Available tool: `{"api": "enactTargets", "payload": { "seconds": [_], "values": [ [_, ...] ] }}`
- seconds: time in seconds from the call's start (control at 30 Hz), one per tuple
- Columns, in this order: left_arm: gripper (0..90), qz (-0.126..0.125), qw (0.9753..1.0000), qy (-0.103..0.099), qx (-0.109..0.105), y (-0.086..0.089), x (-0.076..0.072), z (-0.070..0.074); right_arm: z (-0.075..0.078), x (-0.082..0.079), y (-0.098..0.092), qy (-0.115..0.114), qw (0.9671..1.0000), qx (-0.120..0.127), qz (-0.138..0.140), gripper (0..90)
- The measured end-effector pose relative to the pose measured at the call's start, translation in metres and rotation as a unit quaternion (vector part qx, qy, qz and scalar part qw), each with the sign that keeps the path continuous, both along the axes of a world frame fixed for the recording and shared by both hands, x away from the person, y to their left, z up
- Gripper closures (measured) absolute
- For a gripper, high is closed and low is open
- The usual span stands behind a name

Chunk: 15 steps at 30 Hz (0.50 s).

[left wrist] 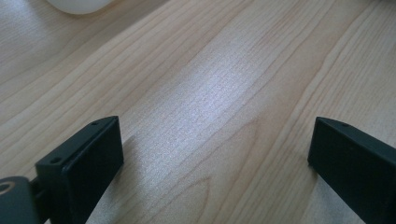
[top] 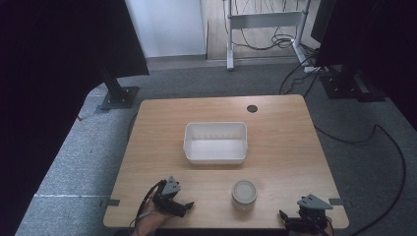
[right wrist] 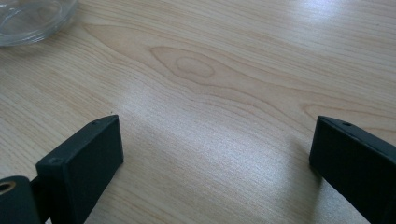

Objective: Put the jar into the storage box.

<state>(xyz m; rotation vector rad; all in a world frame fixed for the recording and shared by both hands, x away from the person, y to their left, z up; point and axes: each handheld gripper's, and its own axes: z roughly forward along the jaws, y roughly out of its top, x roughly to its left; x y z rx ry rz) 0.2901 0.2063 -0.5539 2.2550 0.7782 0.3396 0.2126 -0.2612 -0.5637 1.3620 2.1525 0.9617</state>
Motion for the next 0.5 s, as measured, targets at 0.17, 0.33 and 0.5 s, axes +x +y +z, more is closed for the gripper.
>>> {"api": "enactTargets", "payload": {
  "seconds": [0.17, 0.33, 0.5],
  "values": [
    [6.8, 0.003, 1.0000, -0.004, -0.002, -0.002, -0.001, 0.001, 0.000, 0.000, 0.000, 0.000, 1.0000, 0.000, 0.000, 2.3],
    [7.2, -0.007, 1.0000, -0.006, -0.003, -0.009, -0.004, 0.005, 0.000, 0.000, 0.000, 0.000, 1.0000, 0.000, 0.000, 2.3],
    [7.1, -0.013, 0.9999, -0.005, -0.009, -0.014, -0.005, 0.009, 0.000, 0.000, 0.000, 0.000, 1.0000, 0.000, 0.000, 2.3]
  ]
}}
